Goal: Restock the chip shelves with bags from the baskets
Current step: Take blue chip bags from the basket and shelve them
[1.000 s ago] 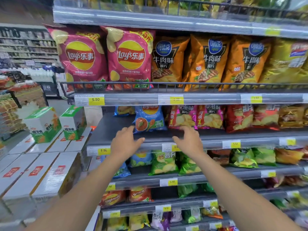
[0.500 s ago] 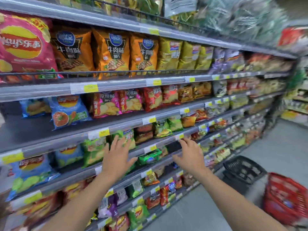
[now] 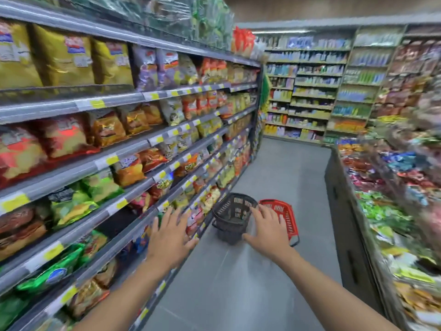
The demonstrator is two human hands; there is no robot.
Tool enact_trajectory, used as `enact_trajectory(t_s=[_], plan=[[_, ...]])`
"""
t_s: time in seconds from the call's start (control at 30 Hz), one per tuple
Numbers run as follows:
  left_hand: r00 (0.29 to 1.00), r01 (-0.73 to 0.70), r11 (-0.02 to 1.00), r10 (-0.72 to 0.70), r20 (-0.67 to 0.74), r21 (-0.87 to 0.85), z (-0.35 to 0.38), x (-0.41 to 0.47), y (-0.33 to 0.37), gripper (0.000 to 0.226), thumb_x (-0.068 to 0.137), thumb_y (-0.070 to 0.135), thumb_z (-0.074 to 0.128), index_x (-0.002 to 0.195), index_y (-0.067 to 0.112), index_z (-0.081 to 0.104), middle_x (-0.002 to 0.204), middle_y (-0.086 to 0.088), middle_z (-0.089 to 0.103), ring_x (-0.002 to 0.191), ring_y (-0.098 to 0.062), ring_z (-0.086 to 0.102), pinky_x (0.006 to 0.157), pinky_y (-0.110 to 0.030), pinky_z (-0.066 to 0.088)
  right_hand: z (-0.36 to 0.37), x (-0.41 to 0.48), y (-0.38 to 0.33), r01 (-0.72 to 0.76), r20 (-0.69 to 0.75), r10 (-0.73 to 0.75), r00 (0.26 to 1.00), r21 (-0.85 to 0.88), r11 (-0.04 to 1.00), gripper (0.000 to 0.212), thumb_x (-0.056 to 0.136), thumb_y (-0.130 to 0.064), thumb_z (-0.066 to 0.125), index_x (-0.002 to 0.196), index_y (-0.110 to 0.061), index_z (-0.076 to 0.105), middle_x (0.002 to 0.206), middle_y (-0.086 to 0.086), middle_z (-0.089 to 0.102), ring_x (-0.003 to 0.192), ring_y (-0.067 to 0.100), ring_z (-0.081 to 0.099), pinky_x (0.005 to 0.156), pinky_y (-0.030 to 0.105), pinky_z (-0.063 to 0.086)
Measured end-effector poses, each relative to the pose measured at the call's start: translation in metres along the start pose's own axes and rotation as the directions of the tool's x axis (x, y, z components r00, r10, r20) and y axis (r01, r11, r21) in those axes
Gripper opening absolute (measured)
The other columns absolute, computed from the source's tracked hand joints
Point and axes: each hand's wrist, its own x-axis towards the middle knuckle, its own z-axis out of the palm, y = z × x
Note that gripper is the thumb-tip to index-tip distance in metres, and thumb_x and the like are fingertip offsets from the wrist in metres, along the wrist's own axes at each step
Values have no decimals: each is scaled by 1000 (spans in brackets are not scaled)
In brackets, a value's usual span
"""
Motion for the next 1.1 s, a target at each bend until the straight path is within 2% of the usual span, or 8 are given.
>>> enact_trajectory(t_s=[0.17,0.33,0.47,0.73,0.9,1.1], plan=[[993,-96,994,99,65,-59,54,78,101,85,93,68,56,164,33,22,174,1,14,161,-23,5,127,-53,10,9,23,113,-144,33,144,989,-27,989,88,76,-62,63,154,-31,37,161,-1,32,149,24,28,122,51,19],[979,-172,984,176,102,-49,97,137,176,85,85,67,67,157,29,43,167,-4,36,157,-28,28,124,-58,25,27,43,199,-228,46,229,972,-43,973,88,73,-62,64,152,-30,42,158,1,40,146,25,36,120,52,25],[968,-206,977,211,136,-51,125,179,222,86,77,66,75,151,27,53,161,-6,46,152,-30,39,118,-61,34,38,65,247,-278,85,279,957,-26,960,86,80,-61,61,156,-31,33,162,0,33,151,23,28,122,53,23],[934,-252,955,282,220,-156,198,283,280,84,93,66,57,163,32,25,174,1,15,161,-23,8,127,-54,10,73,146,323,-347,135,348,928,-28,937,83,84,-54,64,155,-31,30,163,0,29,152,23,22,125,52,16],[922,-243,949,290,256,-200,242,375,298,84,95,65,55,164,32,21,174,1,13,162,-22,4,128,-54,8,101,230,365,-382,171,387,906,-61,922,88,84,-62,62,158,-29,28,166,0,26,154,23,20,125,51,15],[898,-269,944,317,304,-191,283,499,321,86,95,66,53,165,31,17,174,-1,13,161,-23,4,129,-53,7,124,330,416,-458,194,465,864,-84,885,82,86,-63,60,156,-29,32,164,0,29,153,21,23,123,51,17]])
